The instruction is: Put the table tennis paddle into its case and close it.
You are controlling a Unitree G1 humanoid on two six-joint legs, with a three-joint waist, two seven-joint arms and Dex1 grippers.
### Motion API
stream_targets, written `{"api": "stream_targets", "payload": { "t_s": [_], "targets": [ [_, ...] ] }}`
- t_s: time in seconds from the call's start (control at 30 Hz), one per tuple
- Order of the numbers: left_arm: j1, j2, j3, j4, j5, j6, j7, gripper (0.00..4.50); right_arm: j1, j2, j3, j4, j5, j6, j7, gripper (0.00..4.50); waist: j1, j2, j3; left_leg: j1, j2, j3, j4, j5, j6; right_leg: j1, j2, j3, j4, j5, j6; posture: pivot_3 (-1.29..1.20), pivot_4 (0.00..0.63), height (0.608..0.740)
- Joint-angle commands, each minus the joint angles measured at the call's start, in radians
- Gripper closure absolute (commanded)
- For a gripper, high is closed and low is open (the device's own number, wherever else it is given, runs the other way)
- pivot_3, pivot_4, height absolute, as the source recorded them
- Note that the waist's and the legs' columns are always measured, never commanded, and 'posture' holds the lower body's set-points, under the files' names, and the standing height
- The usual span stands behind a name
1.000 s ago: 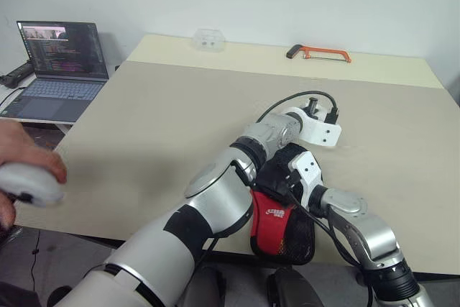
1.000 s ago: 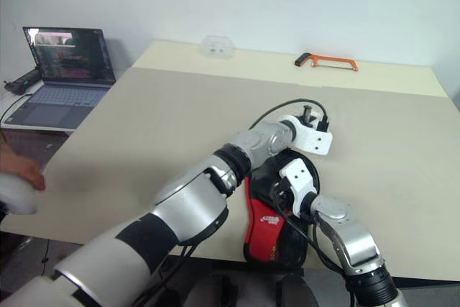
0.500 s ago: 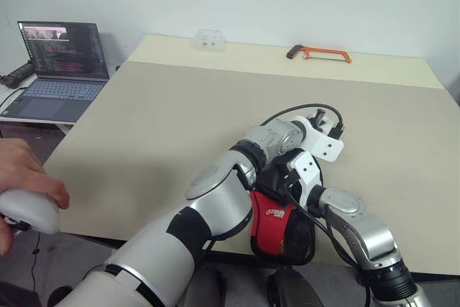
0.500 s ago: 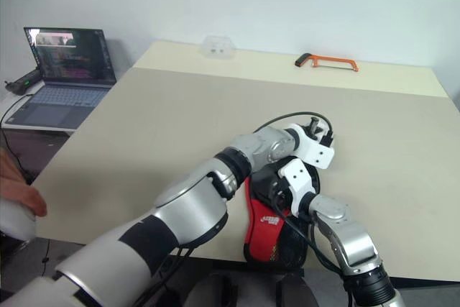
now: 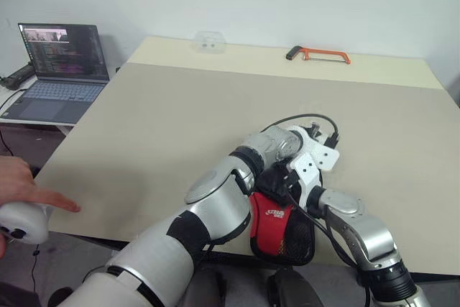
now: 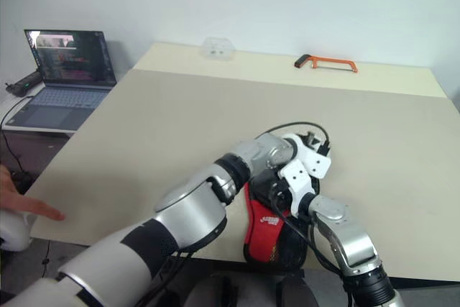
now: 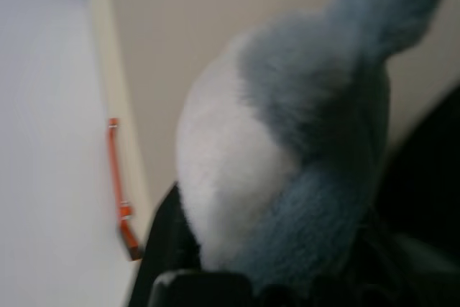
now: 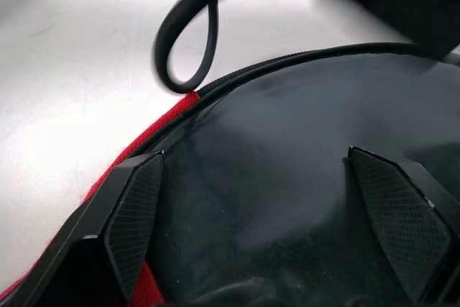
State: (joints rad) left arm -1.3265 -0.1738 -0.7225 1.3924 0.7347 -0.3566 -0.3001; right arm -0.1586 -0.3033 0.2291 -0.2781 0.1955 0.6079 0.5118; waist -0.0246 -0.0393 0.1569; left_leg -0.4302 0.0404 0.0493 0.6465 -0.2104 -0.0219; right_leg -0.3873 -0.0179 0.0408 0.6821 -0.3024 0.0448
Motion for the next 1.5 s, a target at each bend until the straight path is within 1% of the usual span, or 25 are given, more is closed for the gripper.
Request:
{"api": "stream_targets", "payload": {
  "t_s": [0.03, 0.13, 0.2, 0.3, 0.4, 0.63, 0.7, 0.77, 0.83, 0.9, 0.97, 1.13, 1.27, 1.4, 1.5],
  "targets": [
    [0.089, -0.191, -0.007, -0.023, -0.006, 0.005, -0.023, 1.05, 0.043, -0.006, 0.038, 0.082, -0.004, 0.040, 0.016, 0.00, 0.000, 0.001, -0.007, 0.000, 0.000, 0.000, 0.000, 0.000, 0.000, 0.000, 0.000, 0.000, 0.000, 0.000, 0.000, 0.00, 0.150, 0.740],
    [0.096, -0.176, 0.006, -0.027, -0.023, 0.008, -0.032, 0.03, 0.037, -0.004, 0.039, 0.093, -0.006, 0.035, 0.021, 0.00, 0.000, 0.000, -0.014, 0.002, 0.000, 0.000, 0.000, 0.000, 0.000, 0.002, 0.000, 0.000, 0.000, 0.000, 0.000, 0.00, 0.150, 0.740],
    [0.092, -0.167, 0.023, -0.030, -0.044, 0.008, -0.043, 0.01, 0.034, -0.004, 0.041, 0.099, -0.008, 0.031, 0.023, 0.00, -0.001, 0.000, -0.014, 0.006, 0.000, 0.000, -0.001, 0.000, 0.000, 0.006, 0.000, 0.001, -0.001, 0.000, 0.000, 0.00, 0.150, 0.740],
    [0.073, -0.155, 0.101, -0.038, -0.123, 0.041, -0.070, 0.01, 0.030, -0.007, 0.043, 0.109, -0.012, 0.024, 0.026, 0.00, -0.002, 0.000, -0.014, 0.011, 0.000, 0.000, -0.001, 0.000, 0.000, 0.010, 0.000, 0.001, -0.001, 0.000, 0.000, 0.00, 0.150, 0.740],
    [0.057, -0.133, 0.153, -0.048, -0.174, 0.065, -0.106, 0.01, 0.028, -0.009, 0.044, 0.113, -0.017, 0.021, 0.030, 0.00, -0.002, 0.000, -0.014, 0.013, 0.000, 0.000, -0.001, 0.000, 0.000, 0.012, 0.000, 0.001, -0.001, 0.000, 0.000, 0.00, 0.150, 0.740],
    [0.003, -0.077, 0.341, -0.097, -0.367, 0.111, -0.256, 0.01, 0.028, -0.009, 0.044, 0.124, -0.024, 0.012, 0.041, 0.00, -0.002, 0.000, -0.014, 0.013, 0.000, 0.000, -0.001, 0.000, 0.000, 0.012, 0.000, 0.001, -0.001, 0.000, 0.000, 0.00, 0.150, 0.740],
    [-0.013, -0.052, 0.381, -0.121, -0.408, 0.107, -0.292, 0.01, 0.028, -0.009, 0.048, 0.128, -0.026, 0.009, 0.044, 0.00, -0.002, 0.000, -0.014, 0.013, 0.000, 0.000, -0.001, 0.000, 0.000, 0.012, 0.000, 0.001, -0.001, 0.000, 0.000, 0.00, 0.150, 0.740],
    [-0.024, -0.016, 0.420, -0.159, -0.456, 0.107, -0.363, 0.01, 0.033, -0.012, 0.053, 0.128, -0.028, 0.008, 0.049, 0.00, -0.002, 0.000, -0.014, 0.013, 0.000, 0.000, -0.001, 0.000, 0.000, 0.012, 0.000, 0.001, -0.001, 0.000, 0.000, 0.00, 0.150, 0.740],
    [-0.022, 0.014, 0.430, -0.196, -0.474, 0.096, -0.421, 0.01, 0.037, -0.017, 0.057, 0.127, -0.029, 0.007, 0.054, 0.00, -0.003, 0.000, -0.014, 0.013, 0.001, 0.000, -0.001, 0.000, 0.000, 0.012, 0.000, 0.001, -0.001, 0.000, 0.000, 0.00, 0.150, 0.740],
    [0.009, 0.063, 0.440, -0.283, -0.507, 0.097, -0.523, 0.01, 0.046, -0.026, 0.064, 0.125, -0.032, 0.000, 0.062, 0.00, -0.003, 0.000, -0.014, 0.013, 0.001, 0.000, -0.002, 0.000, 0.000, 0.013, 0.000, 0.001, -0.001, 0.000, 0.000, 0.00, 0.150, 0.740],
    [0.049, 0.139, 0.461, -0.400, -0.552, 0.131, -0.618, 0.01, 0.048, -0.036, 0.064, 0.136, -0.035, -0.012, 0.070, 0.00, -0.008, 0.001, -0.014, 0.014, 0.001, 0.000, -0.002, 0.000, 0.000, 0.013, 0.000, 0.001, -0.002, 0.000, 0.000, 0.00, 0.150, 0.740],
    [0.152, 0.320, 0.512, -0.679, -0.665, 0.270, -0.784, 0.01, 0.033, -0.034, 0.049, 0.149, -0.029, -0.033, 0.072, 0.00, -0.015, 0.003, -0.015, 0.017, 0.005, 0.001, -0.003, 0.000, 0.000, 0.014, 0.003, 0.002, -0.001, -0.001, -0.001, 0.00, 0.150, 0.740],
    [0.202, 0.442, 0.588, -0.803, -0.786, 0.425, -0.874, 0.01, 0.008, -0.032, -0.002, 0.085, 0.020, 0.005, 0.080, 0.00, -0.011, 0.002, -0.015, 0.016, 0.006, 0.000, -0.002, 0.000, 0.000, 0.014, 0.003, 0.001, -0.001, -0.001, -0.001, 0.00, 0.150, 0.740],
    [0.274, 0.535, 0.617, -0.916, -0.869, 0.528, -0.964, 0.01, -0.005, -0.090, -0.032, -0.004, 0.052, 0.050, 0.115, 0.00, -0.005, 0.002, -0.015, 0.015, 0.006, 0.000, -0.002, 0.000, 0.000, 0.014, 0.001, 0.001, -0.001, -0.001, -0.001, 0.00, 0.150, 0.740],
    [0.350, 0.585, 0.623, -1.038, -0.936, 0.641, -1.007, 0.01, -0.034, -0.186, -0.043, -0.139, 0.103, 0.131, 0.180, 0.00, -0.003, 0.003, -0.013, 0.014, 0.007, 0.000, -0.002, 0.000, 0.000, 0.013, -0.001, 0.001, -0.002, -0.001, -0.001, 0.00, 0.150, 0.740]
  ]
}}
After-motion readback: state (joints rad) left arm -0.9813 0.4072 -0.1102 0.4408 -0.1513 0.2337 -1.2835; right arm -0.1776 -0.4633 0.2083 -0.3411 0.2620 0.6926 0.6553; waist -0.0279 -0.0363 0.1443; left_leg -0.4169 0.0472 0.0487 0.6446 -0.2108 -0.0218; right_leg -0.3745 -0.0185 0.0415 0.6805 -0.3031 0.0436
